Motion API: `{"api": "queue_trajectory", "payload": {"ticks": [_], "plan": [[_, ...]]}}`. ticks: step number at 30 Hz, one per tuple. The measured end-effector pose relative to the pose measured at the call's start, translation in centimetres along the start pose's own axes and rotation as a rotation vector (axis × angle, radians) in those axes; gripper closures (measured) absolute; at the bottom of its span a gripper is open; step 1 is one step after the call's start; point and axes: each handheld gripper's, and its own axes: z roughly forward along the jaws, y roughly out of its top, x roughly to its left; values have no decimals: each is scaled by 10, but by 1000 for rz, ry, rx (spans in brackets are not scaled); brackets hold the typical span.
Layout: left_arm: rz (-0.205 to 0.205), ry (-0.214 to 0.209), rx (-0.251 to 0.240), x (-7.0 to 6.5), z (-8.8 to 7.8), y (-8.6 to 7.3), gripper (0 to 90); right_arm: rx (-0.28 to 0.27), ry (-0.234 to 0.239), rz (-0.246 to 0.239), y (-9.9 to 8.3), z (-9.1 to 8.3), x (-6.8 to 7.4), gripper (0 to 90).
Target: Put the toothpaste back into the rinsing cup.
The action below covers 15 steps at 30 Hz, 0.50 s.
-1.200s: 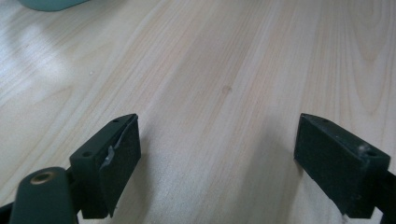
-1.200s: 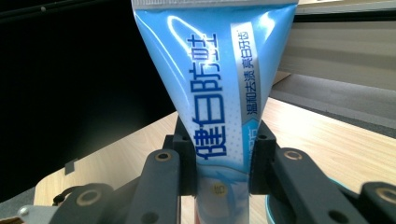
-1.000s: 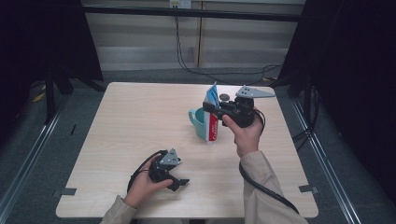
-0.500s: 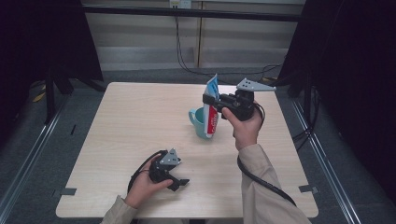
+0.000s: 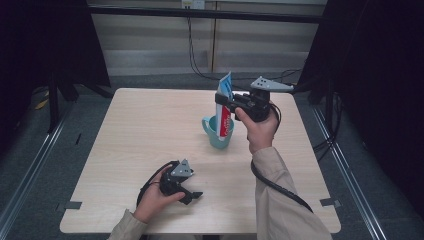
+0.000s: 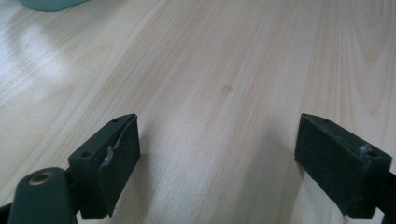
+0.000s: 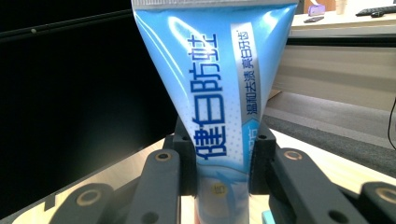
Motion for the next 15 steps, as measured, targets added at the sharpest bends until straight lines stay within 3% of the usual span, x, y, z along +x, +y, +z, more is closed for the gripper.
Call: {"api": "queue_trajectory", "payload": {"ticks": [15], "plan": [[1,0,0,0,0,0,139,1,-35,4,9,11,-7,716]]}}
